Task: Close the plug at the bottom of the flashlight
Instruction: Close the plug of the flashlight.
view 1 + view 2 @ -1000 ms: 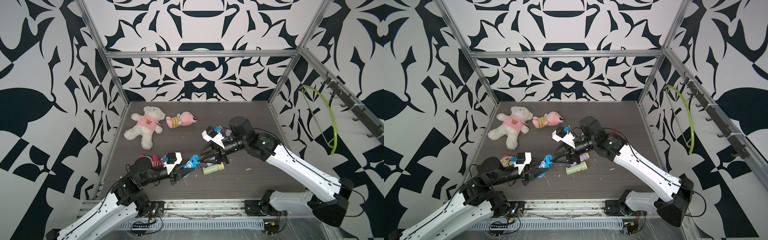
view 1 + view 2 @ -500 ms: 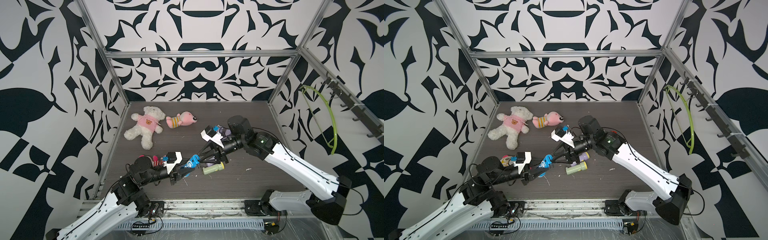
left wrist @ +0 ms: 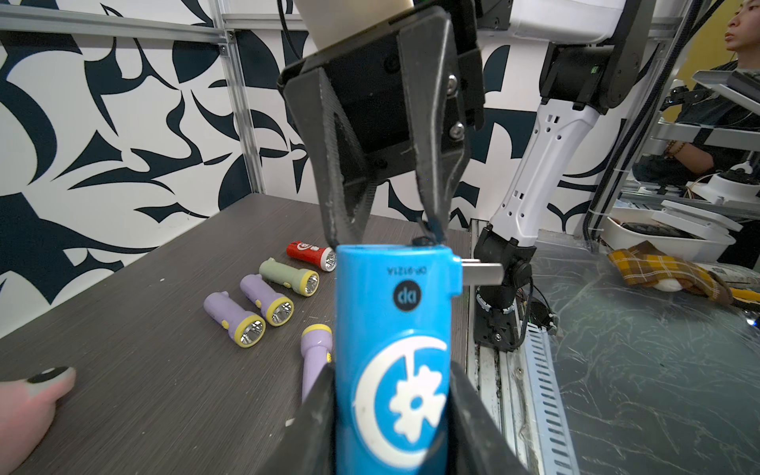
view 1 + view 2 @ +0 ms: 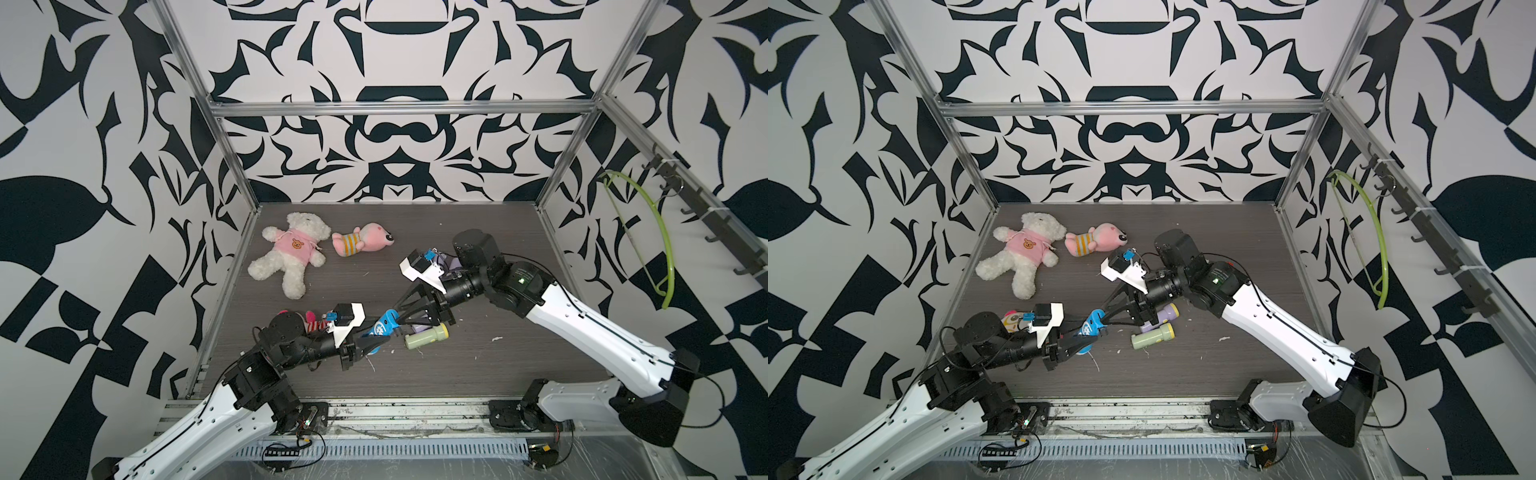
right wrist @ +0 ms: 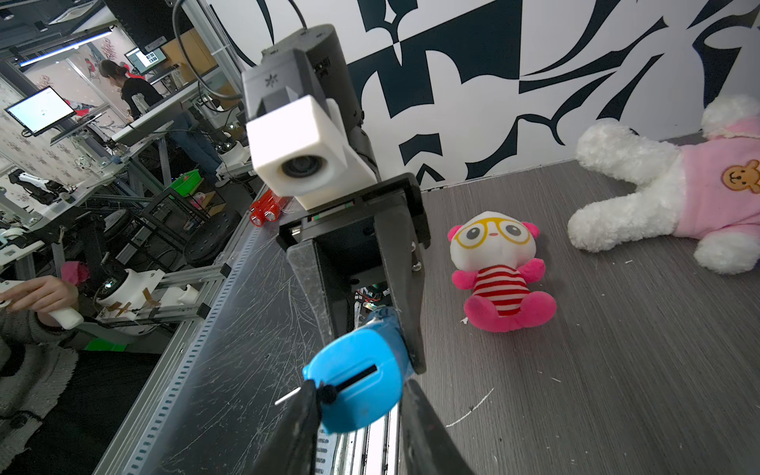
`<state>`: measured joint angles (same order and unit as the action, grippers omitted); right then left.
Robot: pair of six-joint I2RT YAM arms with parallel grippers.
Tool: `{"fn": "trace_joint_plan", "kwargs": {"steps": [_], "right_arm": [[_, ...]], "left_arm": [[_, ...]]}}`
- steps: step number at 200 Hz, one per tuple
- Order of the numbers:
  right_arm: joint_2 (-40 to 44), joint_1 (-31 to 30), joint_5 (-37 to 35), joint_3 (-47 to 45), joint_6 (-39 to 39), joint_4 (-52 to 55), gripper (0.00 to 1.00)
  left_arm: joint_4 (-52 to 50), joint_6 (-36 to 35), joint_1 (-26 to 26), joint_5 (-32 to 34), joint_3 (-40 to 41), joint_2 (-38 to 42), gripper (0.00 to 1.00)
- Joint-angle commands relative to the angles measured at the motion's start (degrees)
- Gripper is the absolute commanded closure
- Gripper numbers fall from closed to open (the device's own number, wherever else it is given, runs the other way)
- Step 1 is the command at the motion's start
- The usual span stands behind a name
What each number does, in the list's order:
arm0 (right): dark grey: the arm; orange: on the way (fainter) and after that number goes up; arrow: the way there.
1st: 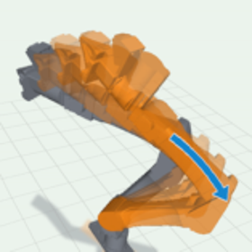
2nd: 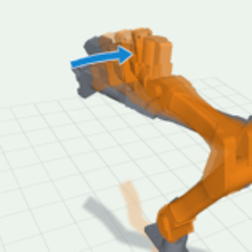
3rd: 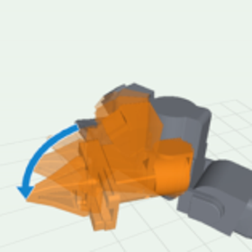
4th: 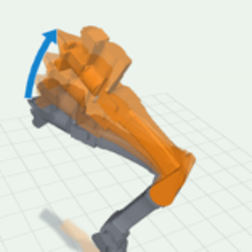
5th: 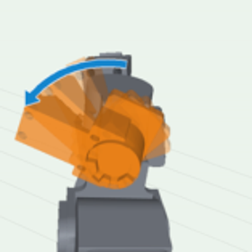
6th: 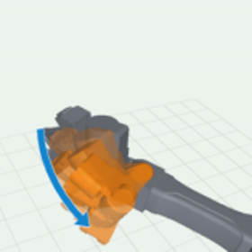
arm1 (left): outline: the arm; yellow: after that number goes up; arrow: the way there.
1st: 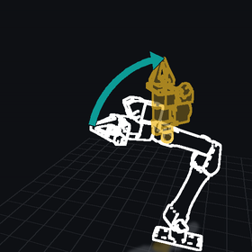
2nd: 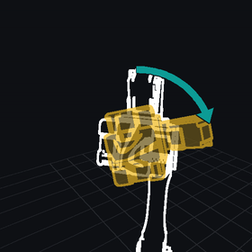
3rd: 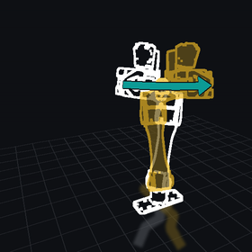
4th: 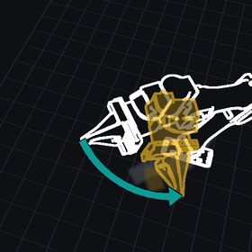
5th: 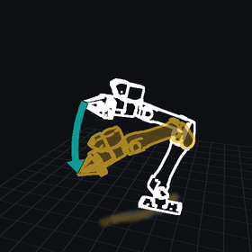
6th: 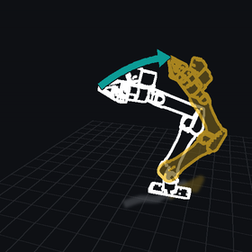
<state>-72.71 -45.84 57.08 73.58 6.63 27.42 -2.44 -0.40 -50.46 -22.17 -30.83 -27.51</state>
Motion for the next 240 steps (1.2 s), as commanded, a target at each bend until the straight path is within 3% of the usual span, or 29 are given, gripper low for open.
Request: {"fn": "trace_joint_plan", "kwargs": {"steps": [1, 129, 204, 240], "right_arm": [[-0.8, -0.4, 1.1, 2.2, -0.2, -2.5, 0.66], [-5.7, -0.8, 2.1, 3.6, -1.0, -3.1, 0.78], [-8.8, -0.7, 4.4, 5.7, 0.4, -1.4, 0.99], [-10.0, -0.7, 3.5, 6.3, 1.4, -1.5, 1.0]], "left_arm": [[2.2, 0.4, 0.1, -1.5, -2.0, -0.1, 1.0], [2.5, 0.0, 0.1, -1.6, -1.5, -0.4, 1.0], [2.3, -0.1, 0.1, -1.8, -1.5, 0.3, 1.0], [2.3, -0.1, 0.1, -2.1, -1.4, 0.6, 1.0]]}}
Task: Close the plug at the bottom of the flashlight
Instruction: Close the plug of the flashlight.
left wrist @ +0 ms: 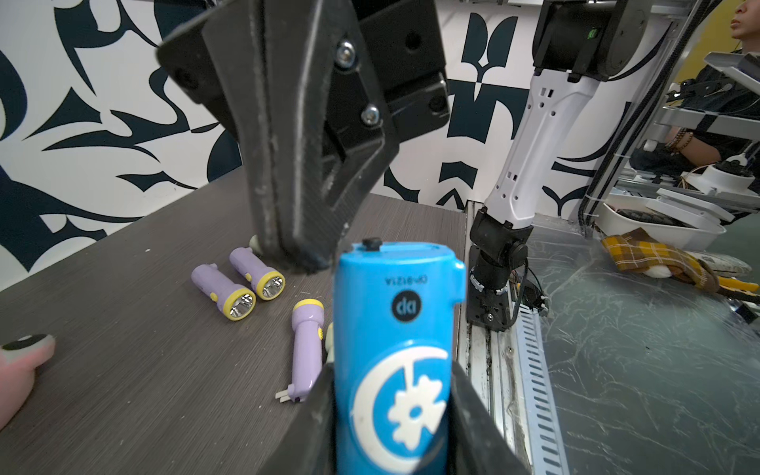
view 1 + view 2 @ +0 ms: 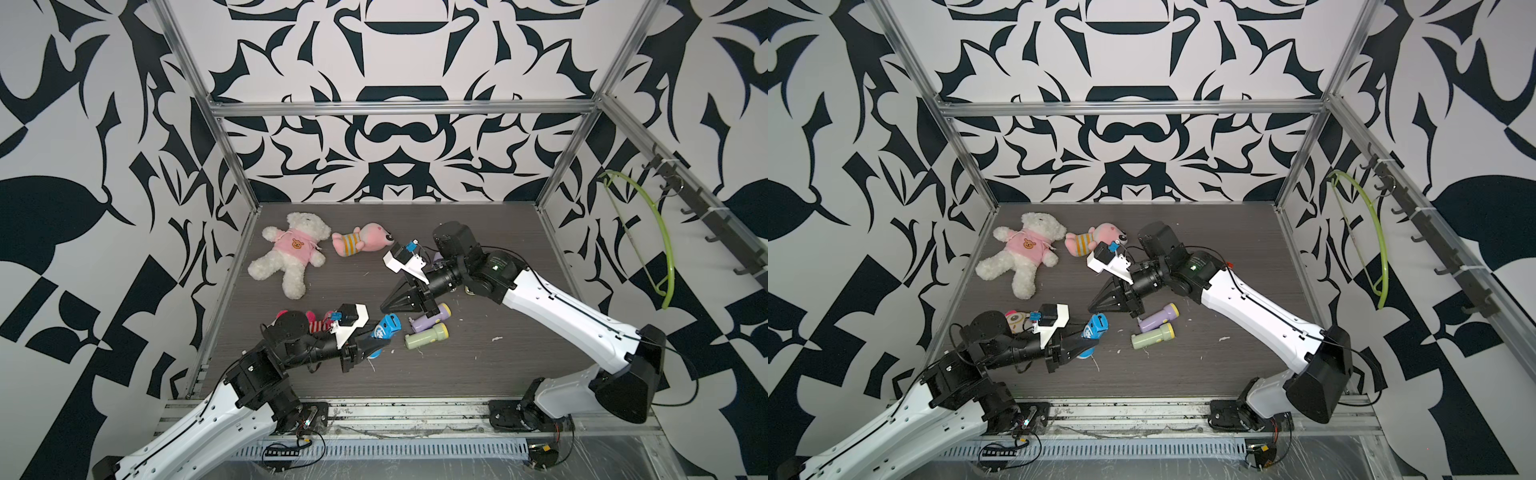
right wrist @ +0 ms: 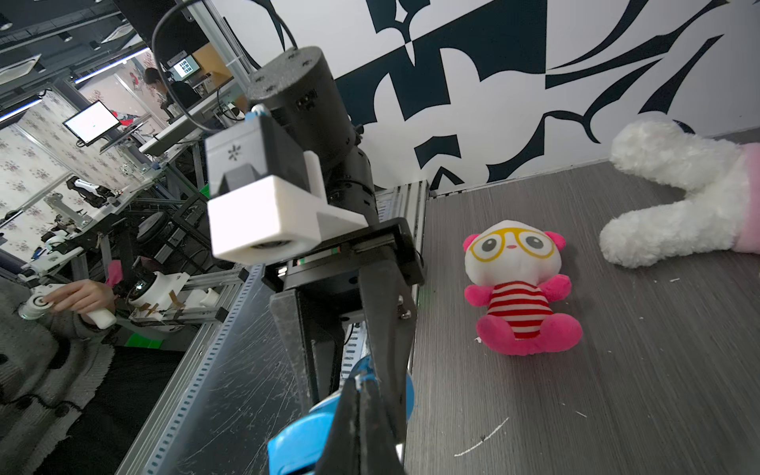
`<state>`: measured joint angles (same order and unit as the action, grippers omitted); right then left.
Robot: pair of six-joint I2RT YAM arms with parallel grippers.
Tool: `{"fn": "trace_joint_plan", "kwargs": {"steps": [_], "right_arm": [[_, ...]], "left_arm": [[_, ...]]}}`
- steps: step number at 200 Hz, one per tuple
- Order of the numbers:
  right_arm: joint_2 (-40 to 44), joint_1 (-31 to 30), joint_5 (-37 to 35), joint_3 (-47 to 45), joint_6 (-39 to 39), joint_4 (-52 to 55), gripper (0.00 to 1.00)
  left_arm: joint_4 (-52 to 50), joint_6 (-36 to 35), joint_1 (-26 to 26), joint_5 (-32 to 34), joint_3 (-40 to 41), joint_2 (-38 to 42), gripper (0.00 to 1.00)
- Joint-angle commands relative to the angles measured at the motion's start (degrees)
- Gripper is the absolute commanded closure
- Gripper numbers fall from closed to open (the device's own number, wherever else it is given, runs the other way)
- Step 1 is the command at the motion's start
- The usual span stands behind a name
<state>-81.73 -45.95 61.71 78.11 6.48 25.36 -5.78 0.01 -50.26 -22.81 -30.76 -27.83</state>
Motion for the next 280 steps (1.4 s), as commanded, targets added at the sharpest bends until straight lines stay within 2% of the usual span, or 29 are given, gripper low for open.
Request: {"fn": "trace_joint_plan", "kwargs": {"steps": [1, 62, 105, 116, 139, 173, 203, 280], "right_arm": [[-1.0, -0.5, -1.2, 1.8, 1.6, 0.6, 1.0], [-3.4, 1.8, -2.5, 7.7, 2.5, 1.4, 1.0], [0.8, 3.6, -5.5, 6.3, 1.3, 0.4, 0.99], [2.6, 4.1, -5.4, 5.5, 1.5, 0.8, 0.96], [6.0, 4.3, -0.6, 4.3, 4.1, 3.9, 0.8], [8.5, 4.2, 2.3, 2.3, 5.2, 6.7, 0.69], [8.8, 3.9, 1.6, 0.1, 5.1, 7.3, 0.64], [6.9, 3.2, 2.3, 0.6, 4.1, 5.1, 0.64]], "left_arm": [[5.7, -0.5, -0.1, -1.5, -1.5, 0.9, 1.0], [5.5, 0.0, -0.1, -2.0, -1.8, -0.1, 1.0], [4.9, 0.3, -0.1, -2.1, -2.4, 0.0, 1.0], [4.9, 0.3, -0.1, -2.2, -2.5, 0.1, 1.0], [4.7, 0.3, -0.1, -2.4, -2.9, -0.1, 1.0], [4.3, 0.3, -0.1, -2.5, -3.8, -0.6, 1.0], [3.9, 0.4, -0.1, -2.6, -4.4, -0.7, 1.0], [3.7, 1.0, -0.1, -2.8, -4.6, -0.9, 0.99]]}}
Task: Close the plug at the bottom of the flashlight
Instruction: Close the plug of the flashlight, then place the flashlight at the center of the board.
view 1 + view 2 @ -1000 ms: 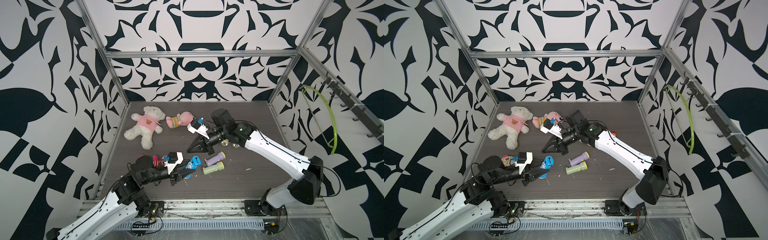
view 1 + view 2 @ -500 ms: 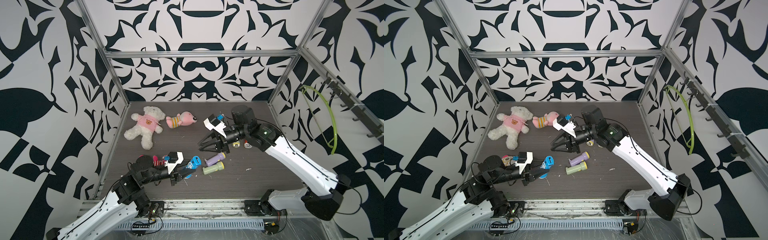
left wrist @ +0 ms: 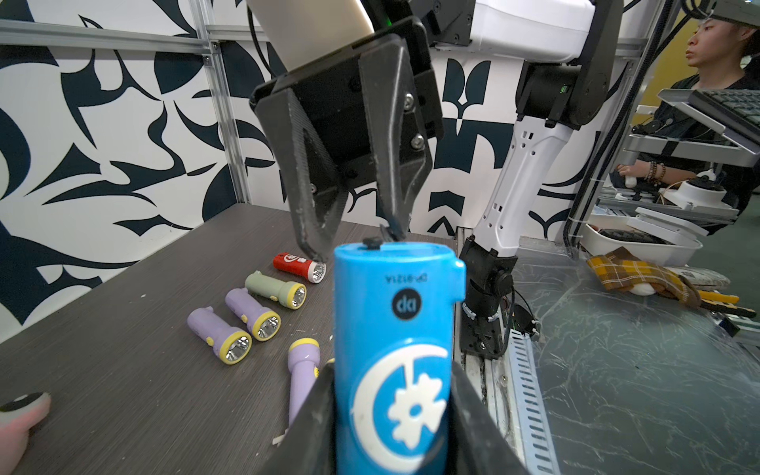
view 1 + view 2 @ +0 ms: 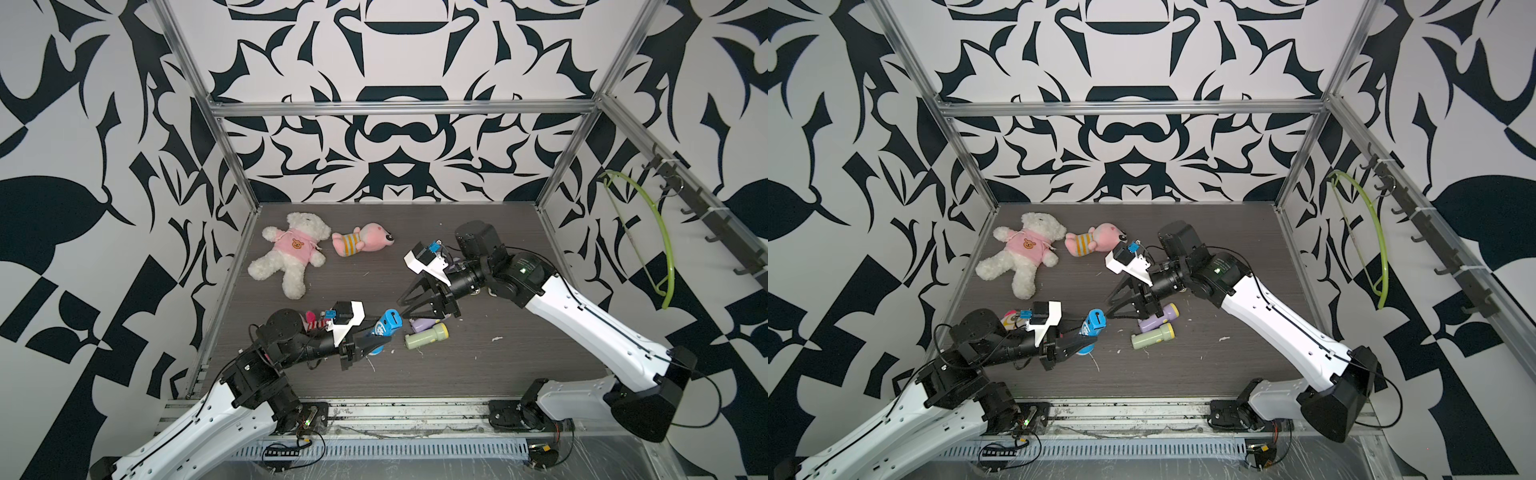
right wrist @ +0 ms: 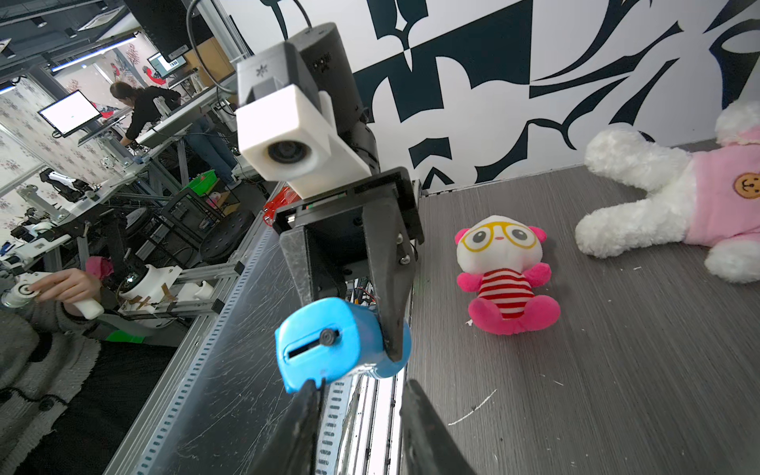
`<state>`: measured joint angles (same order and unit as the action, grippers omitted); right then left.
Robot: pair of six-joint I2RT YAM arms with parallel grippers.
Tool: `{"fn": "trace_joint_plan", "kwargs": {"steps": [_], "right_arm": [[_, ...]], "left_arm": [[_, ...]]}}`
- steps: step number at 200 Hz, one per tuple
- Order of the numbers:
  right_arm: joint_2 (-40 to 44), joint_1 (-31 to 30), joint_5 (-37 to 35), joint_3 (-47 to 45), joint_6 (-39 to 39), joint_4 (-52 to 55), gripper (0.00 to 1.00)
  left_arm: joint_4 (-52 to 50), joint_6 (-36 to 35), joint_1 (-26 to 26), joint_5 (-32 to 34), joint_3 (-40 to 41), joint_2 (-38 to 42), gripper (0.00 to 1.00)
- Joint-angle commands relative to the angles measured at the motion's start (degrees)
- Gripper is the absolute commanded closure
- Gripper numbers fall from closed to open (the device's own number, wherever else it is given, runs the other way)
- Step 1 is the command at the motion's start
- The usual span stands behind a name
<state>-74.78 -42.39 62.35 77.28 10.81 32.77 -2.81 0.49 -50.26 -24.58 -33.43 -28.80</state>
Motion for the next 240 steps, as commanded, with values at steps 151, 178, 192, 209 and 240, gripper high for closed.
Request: {"fn": "trace_joint_plan", "kwargs": {"steps": [151, 178, 192, 209, 240], "right_arm": [[-4.3, -3.0, 2.6, 4.6, 0.6, -1.8, 0.77], [-5.3, -3.0, 3.2, 4.9, 1.2, -1.1, 0.87], [-5.9, -3.0, 3.3, 5.2, 1.4, -0.9, 0.9], [-6.7, -3.0, 3.3, 5.8, 1.6, -0.7, 0.92], [-8.3, -2.9, 2.0, 8.6, 2.6, 0.3, 0.91]], "left_arm": [[1.2, 0.3, -0.1, -1.8, -1.4, -0.5, 0.99], [1.4, 0.4, -0.1, -2.2, -1.5, -0.2, 0.99], [1.5, 0.5, -0.1, -2.5, -1.5, -0.2, 0.99], [1.6, 0.5, -0.1, -2.8, -1.4, -0.3, 0.99], [1.8, 0.6, -0.1, -3.2, -1.4, -0.8, 0.99]]}}
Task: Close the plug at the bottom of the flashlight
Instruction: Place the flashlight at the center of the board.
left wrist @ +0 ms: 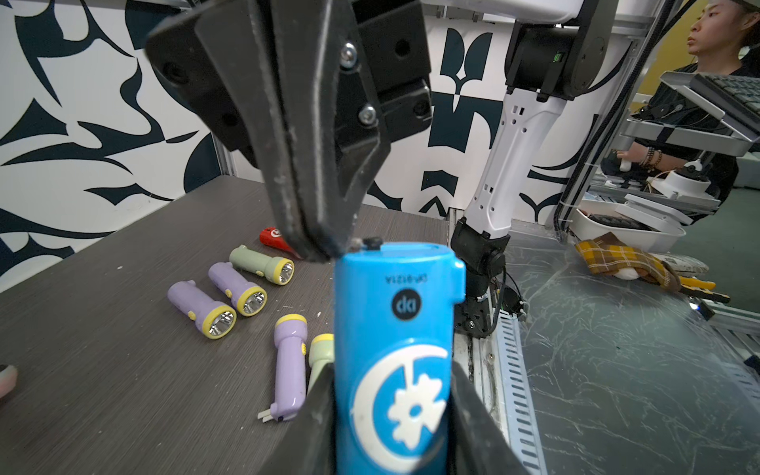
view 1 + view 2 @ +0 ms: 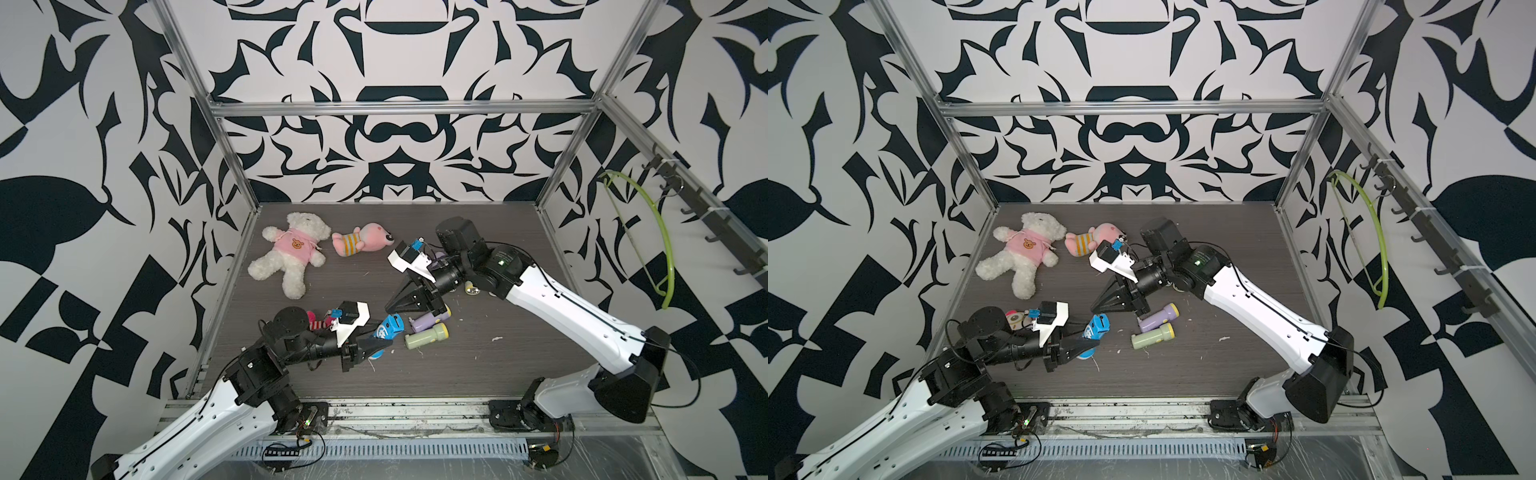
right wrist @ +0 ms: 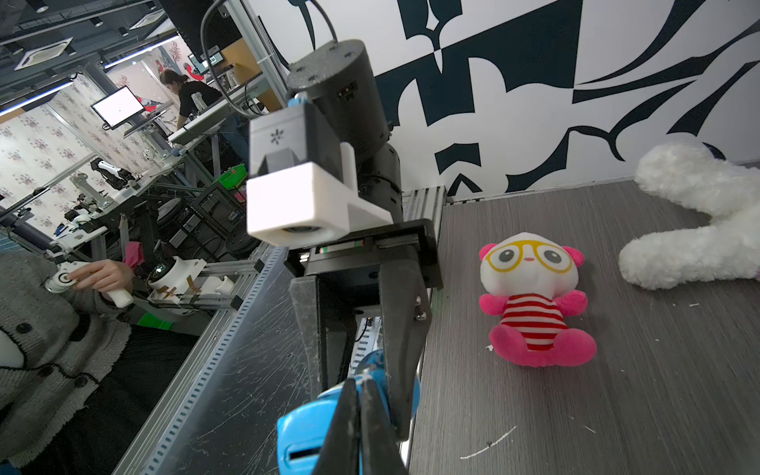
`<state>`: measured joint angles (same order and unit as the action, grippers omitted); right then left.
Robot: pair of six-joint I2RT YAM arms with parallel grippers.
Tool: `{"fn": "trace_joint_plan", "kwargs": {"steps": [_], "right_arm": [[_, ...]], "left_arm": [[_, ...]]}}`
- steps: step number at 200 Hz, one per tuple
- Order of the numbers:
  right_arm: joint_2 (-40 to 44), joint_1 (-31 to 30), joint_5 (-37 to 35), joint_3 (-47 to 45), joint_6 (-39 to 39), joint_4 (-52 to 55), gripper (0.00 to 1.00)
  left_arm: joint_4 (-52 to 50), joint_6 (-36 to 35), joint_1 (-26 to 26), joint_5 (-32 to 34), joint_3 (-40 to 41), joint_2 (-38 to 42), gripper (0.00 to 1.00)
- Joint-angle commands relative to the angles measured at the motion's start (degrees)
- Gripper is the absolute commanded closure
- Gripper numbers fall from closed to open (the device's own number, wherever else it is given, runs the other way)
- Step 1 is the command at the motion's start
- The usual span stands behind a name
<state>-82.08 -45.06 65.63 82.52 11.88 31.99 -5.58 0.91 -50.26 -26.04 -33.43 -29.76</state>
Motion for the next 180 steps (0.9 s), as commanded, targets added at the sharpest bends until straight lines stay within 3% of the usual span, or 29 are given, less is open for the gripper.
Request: {"fn": "trace_joint_plan", "kwargs": {"steps": [1, 28, 65, 83, 101, 117, 180], "right_arm": [[-1.0, -0.2, -1.4, 3.4, 1.5, 1.1, 0.91], [-1.4, 0.2, -6.2, 6.9, 1.4, 1.6, 0.89], [3.8, 1.8, -21.0, 5.2, -3.8, -2.9, 0.9], [9.2, 2.0, -36.2, 0.6, -7.0, -5.9, 0.91], [14.2, 2.0, -59.8, -6.0, -11.7, -8.7, 0.92], [17.8, 3.1, -74.4, -10.3, -15.7, -7.7, 0.92], [26.5, 5.5, -82.5, -19.7, -22.7, 1.7, 0.86]], "left_arm": [[4.5, 0.1, -0.1, -1.7, -1.4, 0.1, 0.99], [4.6, 0.1, -0.1, -0.3, -1.3, -1.0, 0.99], [3.4, 1.2, -0.1, 10.6, -3.1, -6.2, 0.98], [2.9, 3.5, 0.0, 19.3, -5.0, -10.5, 0.98], [-0.6, 6.6, 0.4, 29.9, -9.0, -17.6, 1.0], [-5.1, 8.7, 1.9, 33.6, -13.8, -24.9, 1.0], [-6.1, 14.9, 3.9, 34.3, -24.8, -44.4, 1.0]]}}
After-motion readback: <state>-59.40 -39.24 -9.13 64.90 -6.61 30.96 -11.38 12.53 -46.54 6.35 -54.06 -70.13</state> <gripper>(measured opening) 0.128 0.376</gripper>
